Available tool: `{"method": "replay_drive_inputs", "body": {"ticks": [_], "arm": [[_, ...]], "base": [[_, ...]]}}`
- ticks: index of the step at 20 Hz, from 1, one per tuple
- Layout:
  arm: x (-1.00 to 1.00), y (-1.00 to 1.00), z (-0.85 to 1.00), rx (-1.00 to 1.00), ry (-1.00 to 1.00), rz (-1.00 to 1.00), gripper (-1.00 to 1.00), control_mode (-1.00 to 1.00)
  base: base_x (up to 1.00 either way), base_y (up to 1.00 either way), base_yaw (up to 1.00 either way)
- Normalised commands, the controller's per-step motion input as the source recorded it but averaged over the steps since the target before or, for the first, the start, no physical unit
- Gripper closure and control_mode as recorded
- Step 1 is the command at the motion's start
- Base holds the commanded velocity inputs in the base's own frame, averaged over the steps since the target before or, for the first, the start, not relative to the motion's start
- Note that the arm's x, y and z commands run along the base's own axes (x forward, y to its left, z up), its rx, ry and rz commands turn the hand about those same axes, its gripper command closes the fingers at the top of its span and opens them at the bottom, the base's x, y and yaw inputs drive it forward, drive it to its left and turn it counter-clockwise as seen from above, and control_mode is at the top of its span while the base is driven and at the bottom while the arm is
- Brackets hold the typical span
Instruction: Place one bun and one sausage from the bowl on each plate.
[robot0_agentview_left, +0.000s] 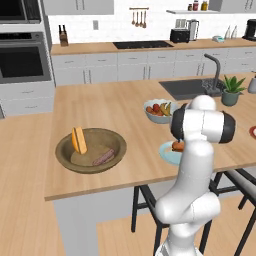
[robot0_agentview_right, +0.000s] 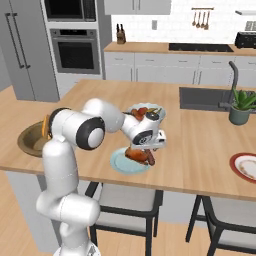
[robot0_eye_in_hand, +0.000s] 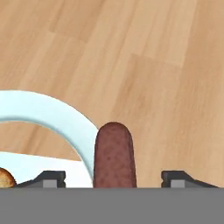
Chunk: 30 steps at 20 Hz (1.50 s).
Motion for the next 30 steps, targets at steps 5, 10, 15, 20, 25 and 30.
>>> {"method": "replay_drive_inputs", "body": {"ticks": [5, 10, 15, 20, 25, 30], "arm": [[-0.07, 0.85, -0.49, -0.1, 0.09, 0.0, -1.0, -1.0], [-1.0, 0.73, 0.05, 0.09, 0.03, -0.05, -1.0, -1.0], [-1.0, 0.3, 0.84, 0.07, -0.06, -0.04, -1.0, -1.0], [-0.99, 0.11, 1.0, 0.0, -0.11, 0.0, -1.0, -1.0], [-1.0, 0.13, 1.0, 0.0, -0.11, -0.03, -1.0, -1.0], [-0.78, 0.48, 0.84, 0.0, 0.0, -0.07, -1.0, -1.0]], "base": [[0.0, 0.0, 0.0], [0.0, 0.0, 0.0], [0.0, 0.0, 0.0], [0.0, 0.0, 0.0], [0.0, 0.0, 0.0], [0.0, 0.0, 0.0]]}}
